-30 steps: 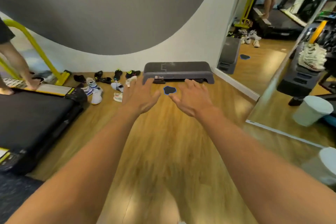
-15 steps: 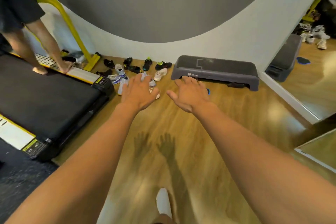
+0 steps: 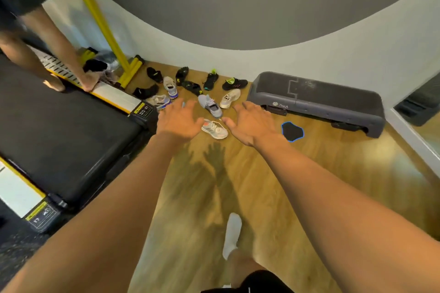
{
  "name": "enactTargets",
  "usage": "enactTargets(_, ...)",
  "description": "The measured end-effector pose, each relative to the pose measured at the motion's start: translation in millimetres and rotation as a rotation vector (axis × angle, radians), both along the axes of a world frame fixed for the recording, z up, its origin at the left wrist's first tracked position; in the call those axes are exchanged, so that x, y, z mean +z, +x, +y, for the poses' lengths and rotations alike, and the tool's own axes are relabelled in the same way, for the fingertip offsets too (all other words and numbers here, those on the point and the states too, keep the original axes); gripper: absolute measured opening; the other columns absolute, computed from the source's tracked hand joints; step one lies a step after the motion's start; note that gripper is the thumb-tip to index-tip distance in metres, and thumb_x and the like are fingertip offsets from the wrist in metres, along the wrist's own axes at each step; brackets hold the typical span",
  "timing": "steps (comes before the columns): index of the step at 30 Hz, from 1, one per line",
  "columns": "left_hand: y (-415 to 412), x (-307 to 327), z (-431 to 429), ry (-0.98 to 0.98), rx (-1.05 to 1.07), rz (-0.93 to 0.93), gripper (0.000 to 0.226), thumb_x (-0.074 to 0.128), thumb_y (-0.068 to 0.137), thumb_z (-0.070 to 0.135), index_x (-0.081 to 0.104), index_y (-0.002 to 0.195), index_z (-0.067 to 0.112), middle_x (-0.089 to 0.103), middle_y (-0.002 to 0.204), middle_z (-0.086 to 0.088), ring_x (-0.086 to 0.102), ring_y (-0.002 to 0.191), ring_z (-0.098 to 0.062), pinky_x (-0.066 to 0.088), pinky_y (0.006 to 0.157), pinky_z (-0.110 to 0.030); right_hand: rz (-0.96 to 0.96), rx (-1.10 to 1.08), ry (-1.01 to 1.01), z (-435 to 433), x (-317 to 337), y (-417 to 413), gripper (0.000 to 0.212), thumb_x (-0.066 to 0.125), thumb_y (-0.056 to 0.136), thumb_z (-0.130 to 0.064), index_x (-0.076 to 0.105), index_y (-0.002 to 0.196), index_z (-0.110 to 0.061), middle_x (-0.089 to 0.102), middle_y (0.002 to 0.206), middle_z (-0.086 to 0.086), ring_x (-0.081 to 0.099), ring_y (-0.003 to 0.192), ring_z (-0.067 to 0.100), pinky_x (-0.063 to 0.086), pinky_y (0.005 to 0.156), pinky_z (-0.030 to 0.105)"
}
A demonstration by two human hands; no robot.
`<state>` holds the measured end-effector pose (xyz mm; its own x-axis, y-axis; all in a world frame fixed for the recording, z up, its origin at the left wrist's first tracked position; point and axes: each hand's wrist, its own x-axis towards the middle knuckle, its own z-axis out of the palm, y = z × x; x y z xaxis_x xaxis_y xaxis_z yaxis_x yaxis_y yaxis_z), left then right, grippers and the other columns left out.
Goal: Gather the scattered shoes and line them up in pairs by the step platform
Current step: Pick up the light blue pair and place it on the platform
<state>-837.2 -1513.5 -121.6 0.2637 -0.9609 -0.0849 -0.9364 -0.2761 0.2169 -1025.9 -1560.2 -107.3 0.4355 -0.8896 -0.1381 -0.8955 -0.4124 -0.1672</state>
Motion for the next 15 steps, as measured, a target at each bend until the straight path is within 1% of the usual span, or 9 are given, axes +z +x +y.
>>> enactTargets(2,12,-12,-36,-0.021,0.032,0.005,0.06,0.044,0.09,0.046,0.04,0.143,0.019,0.037,0.147,-0.014,0.038,0.131,-0.035,0.034,0.105,-0.048,-0.035,-0.005,0.051,-39,-11,20,0.063,0.033,0.094,-0.058,0.039,0.143,-0.019,0.039,0.148,0.011,0.037,0.133,0.031,0.037,0.103,0.047)
enactTargets(4,25,-22,-73,0.039,0.042,-0.006,0.059,0.048,0.092,0.045,0.037,0.145,0.021,0.035,0.149,-0.013,0.037,0.132,-0.036,0.035,0.104,-0.049,-0.04,0.008,0.074,-76,-20,40,0.061,0.036,0.095,-0.056,0.04,0.141,-0.017,0.043,0.143,0.012,0.042,0.129,0.032,0.04,0.099,0.046)
enactTargets(6,39,-30,-111,0.112,0.068,0.013,0.06,0.047,0.092,0.046,0.033,0.146,0.024,0.031,0.151,-0.013,0.034,0.134,-0.037,0.034,0.106,-0.051,-0.055,0.035,0.086,-112,-29,60,0.056,0.04,0.095,-0.053,0.045,0.136,-0.014,0.051,0.134,0.012,0.048,0.122,0.032,0.043,0.094,0.044)
enactTargets(10,71,-46,-178,0.159,0.112,0.076,0.063,0.049,0.091,0.048,0.032,0.146,0.024,0.032,0.15,-0.014,0.033,0.134,-0.04,0.034,0.106,-0.054,-0.062,0.042,0.188,-180,-49,97,0.052,0.045,0.096,-0.048,0.044,0.135,-0.014,0.047,0.137,0.011,0.043,0.126,0.033,0.04,0.1,0.049)
enactTargets(13,99,-60,-225,0.186,0.142,0.106,0.064,0.05,0.091,0.047,0.029,0.147,0.023,0.03,0.152,-0.013,0.031,0.136,-0.038,0.033,0.106,-0.053,-0.068,0.055,0.224,-229,-70,124,0.049,0.045,0.096,-0.045,0.046,0.131,-0.011,0.049,0.133,0.012,0.045,0.122,0.033,0.04,0.099,0.049)
enactTargets(15,118,-72,-261,0.191,0.168,0.126,0.064,0.05,0.092,0.046,0.03,0.147,0.023,0.029,0.152,-0.01,0.031,0.136,-0.036,0.033,0.105,-0.053,-0.057,0.042,0.253,-265,-85,144,0.051,0.045,0.095,-0.047,0.045,0.133,-0.014,0.047,0.135,0.011,0.046,0.123,0.032,0.041,0.098,0.048)
